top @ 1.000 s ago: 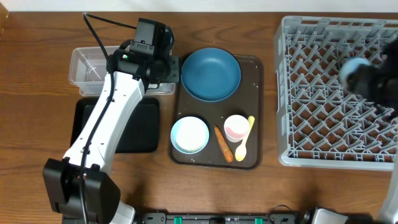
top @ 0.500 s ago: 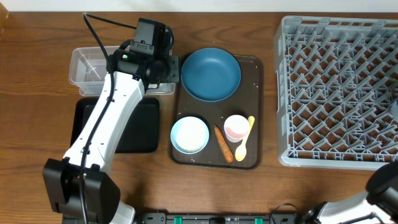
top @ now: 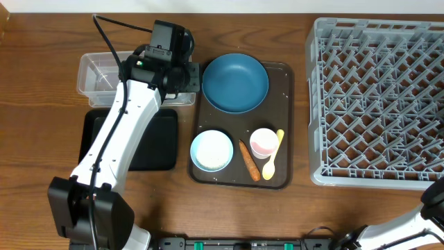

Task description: Sort waste into correct bins and load items into the dishwasher rack

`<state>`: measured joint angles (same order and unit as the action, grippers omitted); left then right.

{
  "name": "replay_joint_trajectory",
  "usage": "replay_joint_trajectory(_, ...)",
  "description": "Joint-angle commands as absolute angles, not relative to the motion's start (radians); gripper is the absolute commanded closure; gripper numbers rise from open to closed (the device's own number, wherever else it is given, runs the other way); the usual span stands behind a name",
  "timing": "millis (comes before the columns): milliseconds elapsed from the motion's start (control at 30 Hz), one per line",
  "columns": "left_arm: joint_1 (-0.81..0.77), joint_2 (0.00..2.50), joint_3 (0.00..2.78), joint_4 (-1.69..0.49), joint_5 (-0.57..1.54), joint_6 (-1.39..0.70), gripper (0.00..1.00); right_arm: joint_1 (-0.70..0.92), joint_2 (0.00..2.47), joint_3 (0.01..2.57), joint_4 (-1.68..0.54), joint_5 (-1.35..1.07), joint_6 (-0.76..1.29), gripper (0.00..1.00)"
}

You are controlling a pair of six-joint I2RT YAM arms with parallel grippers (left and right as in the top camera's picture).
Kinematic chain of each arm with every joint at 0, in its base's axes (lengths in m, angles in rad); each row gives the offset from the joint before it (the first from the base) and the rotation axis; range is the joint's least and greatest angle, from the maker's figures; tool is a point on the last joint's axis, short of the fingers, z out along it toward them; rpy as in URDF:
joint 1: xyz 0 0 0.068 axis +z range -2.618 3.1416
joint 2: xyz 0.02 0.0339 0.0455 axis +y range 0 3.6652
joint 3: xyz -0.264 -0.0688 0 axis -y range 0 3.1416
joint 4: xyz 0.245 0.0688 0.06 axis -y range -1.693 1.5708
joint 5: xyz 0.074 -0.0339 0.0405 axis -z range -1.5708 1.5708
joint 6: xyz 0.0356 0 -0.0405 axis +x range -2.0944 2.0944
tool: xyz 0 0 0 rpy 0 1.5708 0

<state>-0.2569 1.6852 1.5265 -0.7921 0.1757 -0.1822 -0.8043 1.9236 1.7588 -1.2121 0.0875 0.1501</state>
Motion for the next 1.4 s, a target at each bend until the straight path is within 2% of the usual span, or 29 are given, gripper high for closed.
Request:
replay_joint_trajectory(0, -0.257, 1.687, 1.536, -0.804, 0.160, -0.169, 0.60, -0.825, 1.955, 1.781, -1.211, 0.101, 0.164, 0.88)
replay_joint_trajectory(33, -0.257, 1.687, 1.536, -0.805, 0.160, -0.169, 0.60, -0.824, 1.962, 1.781, -1.210, 0.100, 0.164, 0.82)
replay_joint_trajectory(167, -0.257, 1.687, 1.536, -0.807, 0.160, -0.169, 0.60, -0.823, 1.988, 1.781, -1.210, 0.066, 0.163, 0.39)
replay_joint_trajectory(267, -0.257, 1.687, 1.536, -0.807, 0.160, -0.169, 0.59, -0.823, 1.993, 1.781, -1.204, 0.042, 0.163, 0.19)
replay_joint_trajectory(300, -0.257, 1.687, 1.536, -0.807, 0.160, -0.169, 0.59, -0.823, 1.993, 1.781, -1.203, 0.024, 0.163, 0.15)
replay_joint_trajectory(433, -0.257, 1.687, 1.536, -0.807, 0.160, -0.169, 0.54, -0.823, 1.985, 1.785, -1.211, -0.041, 0.163, 0.13)
replay_joint_trajectory(700, -0.263, 1.687, 1.536, -0.807, 0.171, -0.168, 0.53, -0.806, 1.890, 1.839, -1.219, -0.130, 0.154, 0.14)
replay_joint_trajectory(833, -0.292, 1.689, 1.536, -0.807, 0.172, -0.168, 0.52, -0.755, 1.821, 1.840, -1.217, -0.228, 0.082, 0.14)
replay_joint_trajectory(1000, -0.360, 1.699, 1.528, -0.810, 0.172, -0.168, 0.49, -0.628, 1.788, 1.840, -1.243, -0.347, -0.023, 0.13)
replay_joint_trajectory(1367, -0.542, 1.746, 1.444, -0.818, 0.172, -0.169, 0.49, -0.311, 1.794, 1.818, -1.227, -0.337, -0.043, 0.12)
